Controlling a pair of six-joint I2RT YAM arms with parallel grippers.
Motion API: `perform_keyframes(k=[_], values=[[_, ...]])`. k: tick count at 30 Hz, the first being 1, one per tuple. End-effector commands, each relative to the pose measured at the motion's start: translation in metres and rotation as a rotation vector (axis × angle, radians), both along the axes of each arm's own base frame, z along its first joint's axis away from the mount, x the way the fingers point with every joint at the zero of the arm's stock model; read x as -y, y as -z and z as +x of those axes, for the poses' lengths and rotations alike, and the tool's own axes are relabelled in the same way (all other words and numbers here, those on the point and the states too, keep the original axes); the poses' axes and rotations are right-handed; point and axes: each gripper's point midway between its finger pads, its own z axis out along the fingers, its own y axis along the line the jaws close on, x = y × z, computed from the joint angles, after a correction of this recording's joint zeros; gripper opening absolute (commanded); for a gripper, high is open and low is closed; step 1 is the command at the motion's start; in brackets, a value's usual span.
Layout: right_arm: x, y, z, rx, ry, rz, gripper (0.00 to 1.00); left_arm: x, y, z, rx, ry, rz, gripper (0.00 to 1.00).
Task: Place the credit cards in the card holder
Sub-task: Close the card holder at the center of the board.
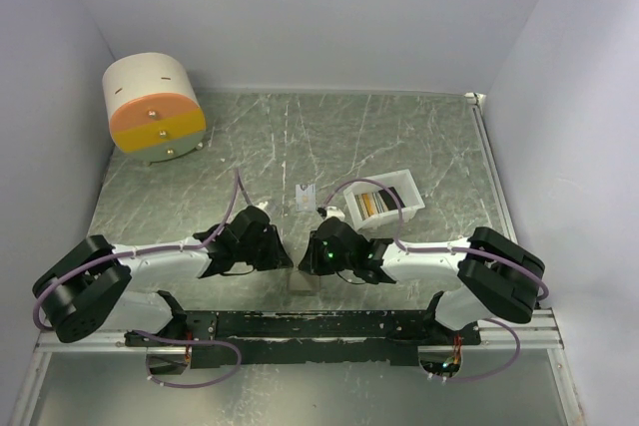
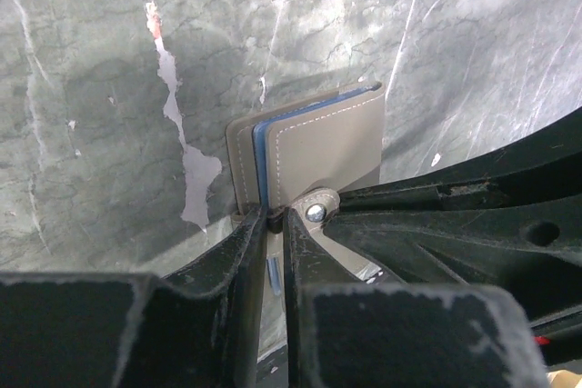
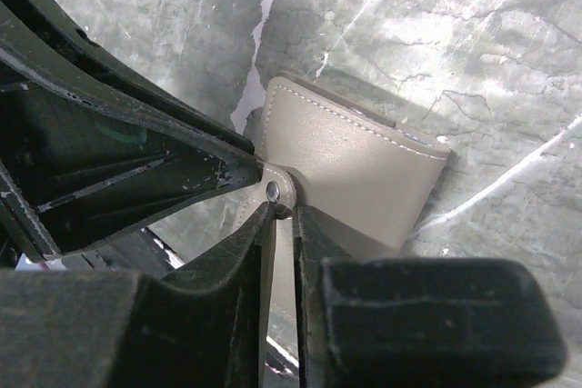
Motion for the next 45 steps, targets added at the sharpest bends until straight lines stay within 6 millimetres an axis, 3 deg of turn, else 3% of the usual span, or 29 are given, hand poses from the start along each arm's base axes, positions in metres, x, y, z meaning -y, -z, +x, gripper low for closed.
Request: perform_keyframes(k=[1, 11, 16, 23, 30, 45], values=[[0.000, 0.000, 0.006, 0.015, 0.023, -0.011, 0.14, -0.008, 0.008, -0.011, -0.033, 0.003, 0.017, 0.21], [-0.001, -0.006, 0.011, 0.005, 0.089, 0.034, 0.28, -0.007, 0.010, -0.016, -0.045, 0.016, -0.002, 0.21], [-0.001, 0.000, 0.008, -0.019, 0.100, 0.051, 0.27, -0.006, 0.009, -0.017, -0.046, 0.014, -0.015, 0.21], [0.003, -0.012, 0.014, 0.020, 0.156, 0.128, 0.19, -0.006, 0.007, -0.018, -0.041, 0.014, -0.020, 0.22], [0.005, -0.002, 0.016, 0.042, 0.130, 0.104, 0.07, -0.006, 0.000, -0.021, -0.032, -0.010, -0.085, 0.22], [-0.001, -0.001, 0.002, -0.025, 0.069, 0.125, 0.18, -0.007, 0.004, -0.018, -0.033, -0.011, -0.053, 0.22]])
